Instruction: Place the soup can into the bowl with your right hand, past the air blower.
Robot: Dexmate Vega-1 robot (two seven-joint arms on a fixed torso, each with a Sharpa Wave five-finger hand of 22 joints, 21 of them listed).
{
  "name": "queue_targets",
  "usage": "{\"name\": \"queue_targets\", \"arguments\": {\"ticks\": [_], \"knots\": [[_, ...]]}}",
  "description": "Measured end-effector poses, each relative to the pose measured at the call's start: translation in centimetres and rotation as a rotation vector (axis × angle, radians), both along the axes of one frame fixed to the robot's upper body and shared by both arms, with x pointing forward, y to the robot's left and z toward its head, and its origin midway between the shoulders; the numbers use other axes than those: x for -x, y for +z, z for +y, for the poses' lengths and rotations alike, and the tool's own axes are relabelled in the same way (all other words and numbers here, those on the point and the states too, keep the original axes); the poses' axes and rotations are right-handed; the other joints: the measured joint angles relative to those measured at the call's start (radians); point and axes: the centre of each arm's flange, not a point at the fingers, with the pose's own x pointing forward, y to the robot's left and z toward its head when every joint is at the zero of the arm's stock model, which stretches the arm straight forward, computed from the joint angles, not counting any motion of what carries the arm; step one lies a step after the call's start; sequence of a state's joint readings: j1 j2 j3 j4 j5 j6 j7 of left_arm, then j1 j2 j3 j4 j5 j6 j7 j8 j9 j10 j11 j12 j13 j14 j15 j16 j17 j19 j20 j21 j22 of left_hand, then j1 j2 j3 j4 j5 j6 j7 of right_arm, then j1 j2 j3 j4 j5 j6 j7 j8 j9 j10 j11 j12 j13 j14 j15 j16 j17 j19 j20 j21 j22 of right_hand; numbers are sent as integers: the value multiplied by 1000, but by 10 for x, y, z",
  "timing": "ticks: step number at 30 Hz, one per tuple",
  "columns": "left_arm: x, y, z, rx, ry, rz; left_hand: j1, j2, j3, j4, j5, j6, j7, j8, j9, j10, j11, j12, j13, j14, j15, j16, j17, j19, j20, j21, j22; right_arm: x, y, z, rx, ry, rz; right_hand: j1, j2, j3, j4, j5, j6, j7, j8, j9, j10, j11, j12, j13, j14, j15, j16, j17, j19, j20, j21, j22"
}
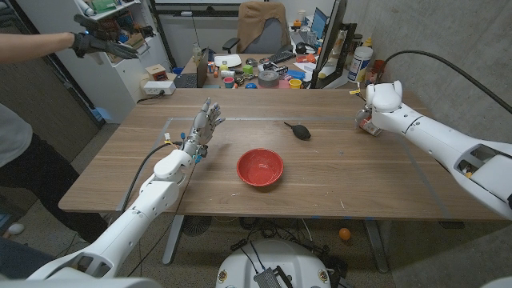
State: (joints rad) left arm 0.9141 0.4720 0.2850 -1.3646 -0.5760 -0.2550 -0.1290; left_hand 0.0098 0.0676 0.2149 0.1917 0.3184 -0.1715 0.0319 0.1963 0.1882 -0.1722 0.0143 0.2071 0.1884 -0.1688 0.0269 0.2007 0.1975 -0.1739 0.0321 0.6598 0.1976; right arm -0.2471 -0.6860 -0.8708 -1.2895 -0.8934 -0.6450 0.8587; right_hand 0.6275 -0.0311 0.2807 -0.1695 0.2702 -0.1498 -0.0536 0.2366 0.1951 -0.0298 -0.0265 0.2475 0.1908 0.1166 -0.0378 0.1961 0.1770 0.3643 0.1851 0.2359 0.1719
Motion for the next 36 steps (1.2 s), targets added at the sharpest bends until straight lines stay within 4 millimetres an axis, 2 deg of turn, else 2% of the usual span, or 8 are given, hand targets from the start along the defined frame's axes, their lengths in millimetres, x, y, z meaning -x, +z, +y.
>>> {"name": "queue_targets", "arguments": {"ticks": [6, 12, 18, 22, 24, 26, 31, 36], "knots": [[0, 0, -2, -3, 2, 3, 0, 0, 0, 0, 0, 0, 0, 0, 0, 0, 0, 0, 0, 0, 0, 0, 0, 0, 0, -2, 0, -5, -4, -4, -10, -3, 21, 31, 9, 1, 8, 0, 33, 0, 0, -5, 33, -4, 0, -3, 51, 0, 4, 0, 40, -39, 0, 1], [0, 1, -4, -6, 5, 5, 0, 0, 0, 0, 0, 0, 0, 0, 0, 0, 0, 0, 0, 0, 0, 0, 0, 0, 0, -2, 0, -10, -7, -6, -8, -4, 25, 165, 83, 4, 16, -17, 228, -16, 32, -2, 269, -64, 52, -4, 344, -4, 49, 6, 323, -216, 71, 12], [0, 2, -6, -8, 9, 5, 0, 0, 0, 0, 0, 0, 0, 0, 0, 0, 0, 0, 0, 0, 0, 0, 0, 0, 0, -2, 0, -13, -5, -9, 0, -7, -1, 270, -5, 35, 7, -52, 446, -12, 42, 5, 528, -76, 85, 8, 704, 24, 74, 40, 399, -140, 391, 39], [-1, 2, -9, -7, 8, 5, 0, 0, 0, 0, 0, 0, 0, 0, 0, -4, 4, 0, 0, 0, 0, 0, 0, 0, 0, -2, 0, -14, -3, -10, -2, -3, -24, 320, -55, 24, 17, -59, 610, -5, 52, 15, 695, -28, 109, 30, 837, 90, 197, 131, 431, -162, 643, 71], [-1, 3, -9, -8, 8, 5, 0, 0, 0, 0, 0, 0, 0, 0, 0, -4, 4, 0, 0, 0, 0, 0, 0, 0, 0, -2, 0, -15, -2, -11, -10, 1, -39, 333, -68, 10, 28, -60, 714, 2, 70, 20, 763, 42, 156, 51, 906, 101, 281, 194, 497, -221, 705, 376], [-1, 3, -10, -8, 7, 4, 0, 0, 0, 0, 0, 0, 0, 0, 0, -4, 4, 0, 0, 0, 0, 0, 0, 0, 0, -2, 0, -15, -2, -12, -15, 6, -52, 339, -74, 0, 29, -63, 806, 21, 86, 27, 819, 98, 192, 76, 935, 105, 337, 232, 521, -223, 744, 517], [-3, 3, -11, -6, 8, 8, 0, 0, 0, 0, 0, 0, 0, 0, 0, -4, 4, 0, 0, 0, 0, 0, 0, 0, 0, -2, 0, -16, 2, -13, -26, 23, -102, 348, -84, -1, 30, -59, 900, 38, 100, 42, 887, 166, 266, 116, 956, 116, 389, 250, 538, -212, 755, 499], [-6, 2, -12, -4, 9, 12, 0, 0, -8, 0, 0, 0, 0, 0, 0, 2, 9, 0, 0, 0, 0, 0, 0, 0, 0, -2, 0, -15, 5, -13, -37, 38, -139, 356, -92, -1, 30, -59, 928, 38, 101, 49, 892, 172, 287, 137, 959, 113, 391, 271, 546, -221, 755, 477]]}}
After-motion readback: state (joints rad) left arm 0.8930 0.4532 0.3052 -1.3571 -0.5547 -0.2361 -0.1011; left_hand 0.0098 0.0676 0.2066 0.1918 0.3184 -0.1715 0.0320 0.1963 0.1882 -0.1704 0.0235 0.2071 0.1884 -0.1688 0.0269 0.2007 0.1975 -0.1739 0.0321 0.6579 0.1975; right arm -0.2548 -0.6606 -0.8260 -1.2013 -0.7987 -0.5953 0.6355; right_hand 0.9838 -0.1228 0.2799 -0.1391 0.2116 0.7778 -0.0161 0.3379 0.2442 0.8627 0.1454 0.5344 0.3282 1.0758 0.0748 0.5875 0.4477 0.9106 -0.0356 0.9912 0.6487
